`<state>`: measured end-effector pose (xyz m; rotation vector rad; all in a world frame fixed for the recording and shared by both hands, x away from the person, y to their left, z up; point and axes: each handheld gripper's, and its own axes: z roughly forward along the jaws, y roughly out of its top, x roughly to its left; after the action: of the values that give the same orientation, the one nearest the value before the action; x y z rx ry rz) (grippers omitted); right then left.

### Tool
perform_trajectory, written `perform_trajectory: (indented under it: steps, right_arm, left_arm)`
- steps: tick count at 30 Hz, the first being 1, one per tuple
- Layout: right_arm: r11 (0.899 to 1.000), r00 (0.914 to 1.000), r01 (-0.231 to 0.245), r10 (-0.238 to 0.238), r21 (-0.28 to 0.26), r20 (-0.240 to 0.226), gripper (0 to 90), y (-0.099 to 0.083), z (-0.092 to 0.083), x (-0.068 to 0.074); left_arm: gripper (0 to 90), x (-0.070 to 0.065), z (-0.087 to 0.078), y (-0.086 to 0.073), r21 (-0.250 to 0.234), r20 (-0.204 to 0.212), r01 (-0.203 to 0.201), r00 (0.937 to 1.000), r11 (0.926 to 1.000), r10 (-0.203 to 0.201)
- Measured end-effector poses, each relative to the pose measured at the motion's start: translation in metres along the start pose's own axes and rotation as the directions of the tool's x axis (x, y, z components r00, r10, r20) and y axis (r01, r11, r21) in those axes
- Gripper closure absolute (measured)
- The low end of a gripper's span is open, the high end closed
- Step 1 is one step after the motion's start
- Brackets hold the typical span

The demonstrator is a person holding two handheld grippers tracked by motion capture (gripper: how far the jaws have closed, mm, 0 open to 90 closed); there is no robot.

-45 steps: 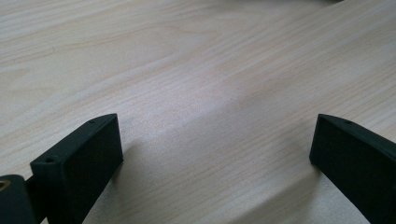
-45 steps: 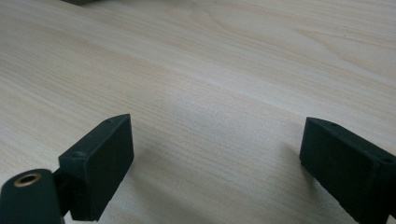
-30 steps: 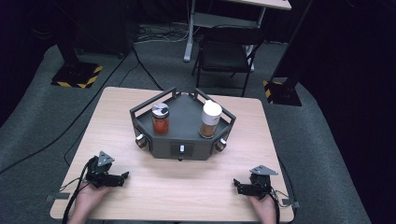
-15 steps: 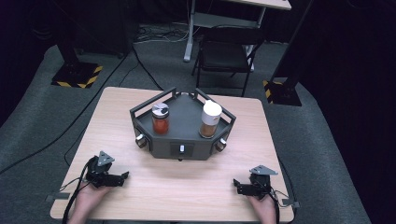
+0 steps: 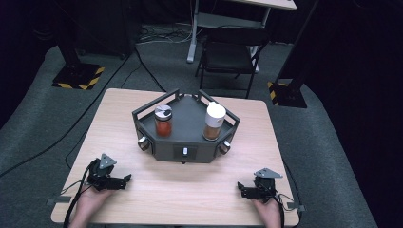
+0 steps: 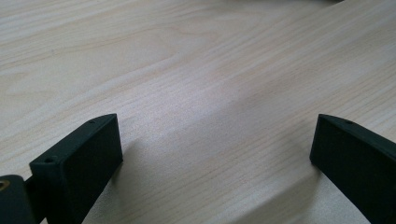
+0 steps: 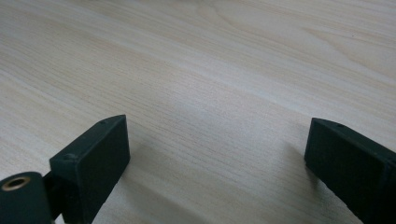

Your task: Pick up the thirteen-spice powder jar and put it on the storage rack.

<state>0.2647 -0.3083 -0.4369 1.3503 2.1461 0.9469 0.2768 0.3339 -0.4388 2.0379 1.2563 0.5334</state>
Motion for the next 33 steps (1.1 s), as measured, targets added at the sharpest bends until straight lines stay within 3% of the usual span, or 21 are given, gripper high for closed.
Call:
perform_trajectory:
  steps: [33]
  right_arm:
    - [1.000, 1.0000, 0.002, -0.002, 0.003, -0.001, 4.4, 0.0009, 0.0006, 0.0002]
  left_arm:
    - [1.7, -0.0007, 0.0006, 0.0008, 0.001, -0.005, 0.004, 1.0000, 1.0000, -0.004]
